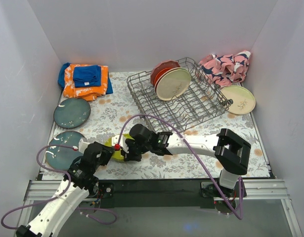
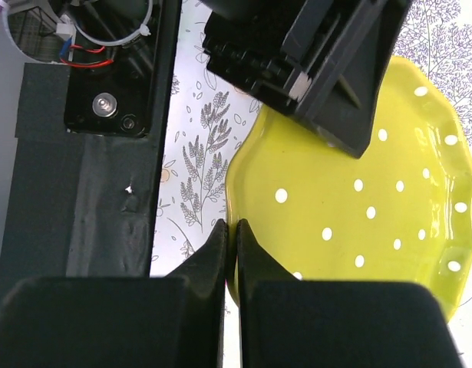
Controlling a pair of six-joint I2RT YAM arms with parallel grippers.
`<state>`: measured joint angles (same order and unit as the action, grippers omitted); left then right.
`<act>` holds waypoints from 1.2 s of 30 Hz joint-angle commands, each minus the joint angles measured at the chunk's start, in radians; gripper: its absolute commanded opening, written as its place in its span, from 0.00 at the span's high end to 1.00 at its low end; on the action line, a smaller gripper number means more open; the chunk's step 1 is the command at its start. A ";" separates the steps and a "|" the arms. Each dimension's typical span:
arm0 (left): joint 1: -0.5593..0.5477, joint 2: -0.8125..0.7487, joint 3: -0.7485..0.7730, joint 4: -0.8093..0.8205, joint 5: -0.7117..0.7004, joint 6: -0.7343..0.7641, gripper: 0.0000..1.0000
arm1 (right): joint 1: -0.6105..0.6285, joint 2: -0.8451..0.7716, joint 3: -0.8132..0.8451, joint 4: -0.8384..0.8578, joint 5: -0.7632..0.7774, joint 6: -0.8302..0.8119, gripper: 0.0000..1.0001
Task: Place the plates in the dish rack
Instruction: Pass the plate from the right arm to the left, then insert the plate into the dish rack
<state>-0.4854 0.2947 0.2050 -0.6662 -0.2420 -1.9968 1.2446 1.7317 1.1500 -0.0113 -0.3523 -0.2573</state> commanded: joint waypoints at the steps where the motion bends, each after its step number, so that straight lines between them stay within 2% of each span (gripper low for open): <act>1: 0.004 -0.060 0.060 -0.006 -0.063 -0.481 0.77 | 0.012 -0.060 0.079 -0.022 -0.197 -0.040 0.99; 3: 0.004 -0.090 0.080 -0.016 -0.088 -0.458 0.85 | 0.009 -0.061 0.094 -0.071 -0.253 -0.072 0.90; 4: 0.004 -0.100 0.089 -0.032 -0.115 -0.436 0.96 | 0.009 -0.067 0.100 -0.082 -0.264 -0.100 0.80; 5: 0.004 -0.109 0.108 -0.042 -0.129 -0.422 1.00 | 0.006 -0.067 0.115 -0.098 -0.286 -0.114 0.74; 6: 0.004 -0.115 0.122 -0.050 -0.146 -0.409 1.00 | 0.004 -0.070 0.125 -0.136 -0.298 -0.135 0.68; 7: 0.004 -0.120 0.134 -0.067 -0.160 -0.380 1.00 | 0.003 -0.076 0.134 -0.151 -0.306 -0.161 0.57; 10: 0.004 -0.109 0.191 -0.084 -0.204 -0.314 1.00 | -0.010 -0.089 0.178 -0.231 -0.346 -0.209 0.41; 14: 0.004 -0.066 0.267 -0.047 -0.236 -0.109 1.00 | -0.057 -0.110 0.243 -0.332 -0.358 -0.275 0.28; 16: 0.004 -0.040 0.326 -0.012 -0.243 -0.019 1.00 | -0.083 -0.129 0.273 -0.374 -0.358 -0.289 0.24; 17: 0.004 -0.011 0.342 0.008 -0.241 0.094 1.00 | -0.117 -0.136 0.281 -0.381 -0.358 -0.295 0.24; 24: 0.004 0.109 0.537 0.088 -0.221 0.499 1.00 | -0.284 -0.205 0.271 -0.423 -0.378 -0.319 0.22; 30: 0.004 0.225 0.660 0.177 -0.154 0.723 1.00 | -0.434 -0.259 0.269 -0.429 -0.389 -0.306 0.21; 36: 0.004 0.397 0.767 0.344 0.013 0.930 1.00 | -0.629 -0.319 0.263 -0.409 -0.381 -0.251 0.21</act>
<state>-0.4835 0.6090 0.8574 -0.5800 -0.3538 -1.2335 0.7155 1.4742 1.3941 -0.4286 -0.7189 -0.5503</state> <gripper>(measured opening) 0.237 0.785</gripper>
